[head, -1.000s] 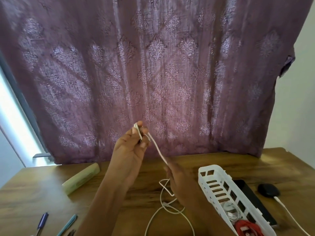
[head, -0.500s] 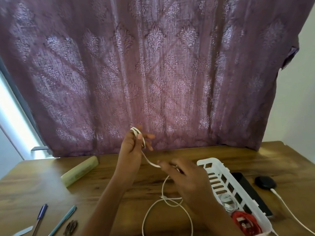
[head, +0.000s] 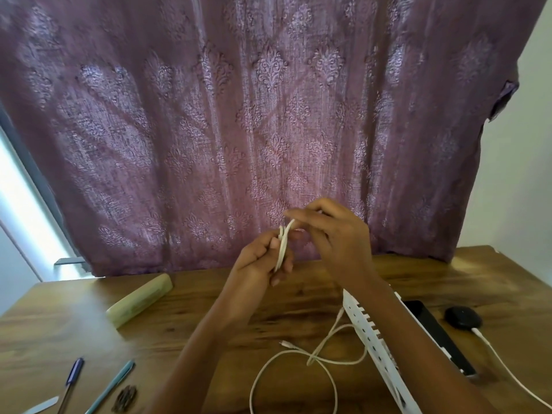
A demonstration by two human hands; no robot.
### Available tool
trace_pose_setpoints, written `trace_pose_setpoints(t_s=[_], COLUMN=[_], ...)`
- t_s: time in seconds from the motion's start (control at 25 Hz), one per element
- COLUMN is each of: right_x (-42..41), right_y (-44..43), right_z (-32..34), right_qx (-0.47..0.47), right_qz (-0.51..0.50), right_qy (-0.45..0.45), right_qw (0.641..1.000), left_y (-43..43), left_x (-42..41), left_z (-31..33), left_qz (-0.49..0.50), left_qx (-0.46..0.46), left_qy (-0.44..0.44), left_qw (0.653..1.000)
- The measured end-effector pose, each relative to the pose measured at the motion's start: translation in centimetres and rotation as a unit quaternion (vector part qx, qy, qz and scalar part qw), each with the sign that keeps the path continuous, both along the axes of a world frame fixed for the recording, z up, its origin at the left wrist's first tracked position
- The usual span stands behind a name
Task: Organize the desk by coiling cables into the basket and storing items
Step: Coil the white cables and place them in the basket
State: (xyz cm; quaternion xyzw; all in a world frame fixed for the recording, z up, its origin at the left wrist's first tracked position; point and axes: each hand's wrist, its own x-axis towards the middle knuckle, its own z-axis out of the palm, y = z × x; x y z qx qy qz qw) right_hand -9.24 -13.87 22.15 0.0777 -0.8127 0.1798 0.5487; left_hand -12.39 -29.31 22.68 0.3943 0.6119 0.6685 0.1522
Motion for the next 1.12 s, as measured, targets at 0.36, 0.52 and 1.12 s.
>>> trace_pose_setpoints(t_s=[0.36, 0.52, 1.12], right_x=[-3.4, -3.9, 3.3], right_y=[-1.4, -3.3, -6.6], right_z=[-2.1, -5.8, -12.0], right_qx=[-0.312, -0.25, 0.079], right_qz=[0.156, 0.044, -0.12], right_qy=[-0.104, -0.169, -0.04], right_qw=[0.931, 0.952, 0.989], left_y=[-0.1, 0.5, -1.6], left_x=[-0.1, -0.6, -6.7], left_z=[1.0, 1.5, -1.3], left_qz=[-0.019, 0.009, 0.197], left_qx=[0.058, 0.133, 0.077], left_qy=[-0.063, -0.107, 0.076], left_qw=[0.996, 0.985, 0.974])
